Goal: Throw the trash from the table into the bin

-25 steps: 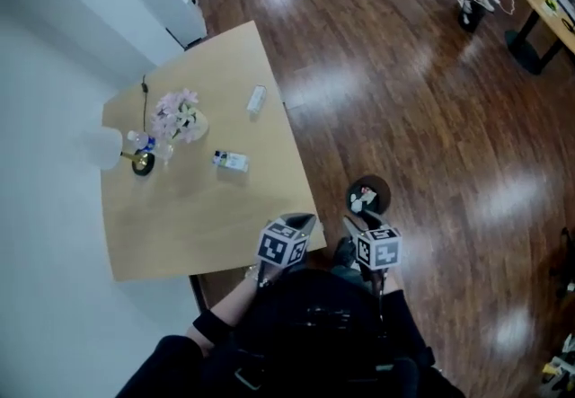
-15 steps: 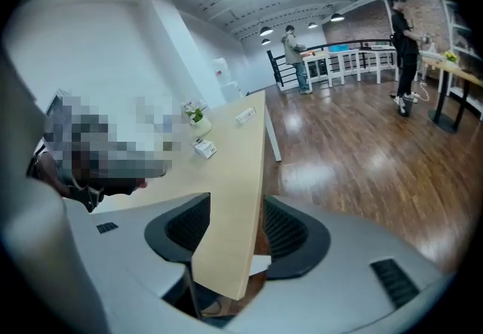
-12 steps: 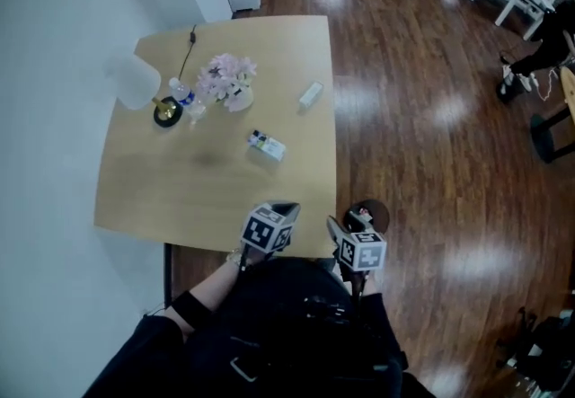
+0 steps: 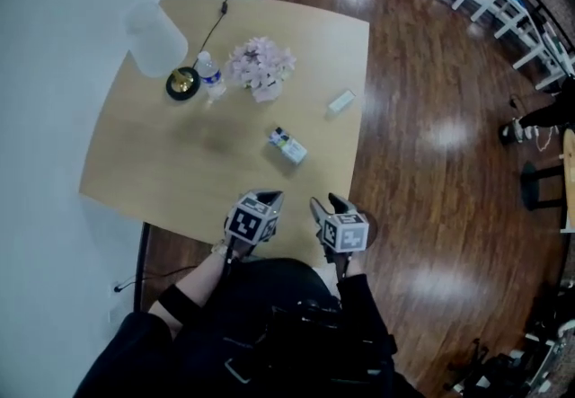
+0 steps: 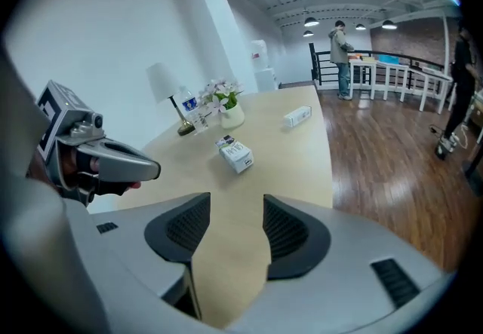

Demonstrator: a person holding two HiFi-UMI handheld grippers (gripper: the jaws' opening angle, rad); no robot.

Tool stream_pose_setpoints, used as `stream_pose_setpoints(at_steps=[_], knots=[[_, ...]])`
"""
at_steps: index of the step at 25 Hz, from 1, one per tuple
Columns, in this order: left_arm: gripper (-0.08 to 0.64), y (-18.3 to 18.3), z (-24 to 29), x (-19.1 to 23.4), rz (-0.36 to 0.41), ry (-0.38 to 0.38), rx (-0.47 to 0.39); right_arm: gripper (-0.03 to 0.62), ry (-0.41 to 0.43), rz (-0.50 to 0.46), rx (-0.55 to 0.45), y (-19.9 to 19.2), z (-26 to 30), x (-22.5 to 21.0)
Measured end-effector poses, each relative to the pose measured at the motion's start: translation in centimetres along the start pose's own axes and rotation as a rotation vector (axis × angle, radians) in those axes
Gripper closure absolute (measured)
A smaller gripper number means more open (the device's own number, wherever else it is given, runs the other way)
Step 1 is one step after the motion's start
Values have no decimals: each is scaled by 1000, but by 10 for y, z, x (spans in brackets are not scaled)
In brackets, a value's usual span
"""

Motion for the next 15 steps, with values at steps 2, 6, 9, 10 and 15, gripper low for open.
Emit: stream_pose_setpoints(at_steps=[2, 6, 9, 10, 15], knots=[[560, 5, -1, 14, -16, 7, -11, 357, 0, -35, 3, 17, 19, -1], [560, 16, 1, 37, -44, 9, -23, 332, -5, -105, 5, 51, 57, -5], [560, 23, 3, 54, -57, 10, -22, 254, 3, -132, 14, 69, 81, -7], [560, 24, 3, 60, -62, 11, -21, 248, 8, -142, 16, 75, 88, -7], [560, 31, 4, 88, -92, 17, -20, 221, 6, -265, 50, 97, 123, -5]])
Point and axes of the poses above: the fingertips, and each gripper's own axes: z forward along the fingers, x to its left, y out of its top, the point moved 2 cm from there along -z, backward along the fingers, and after that the axes turned 14 degrees about -z, right-handed, at the moved point
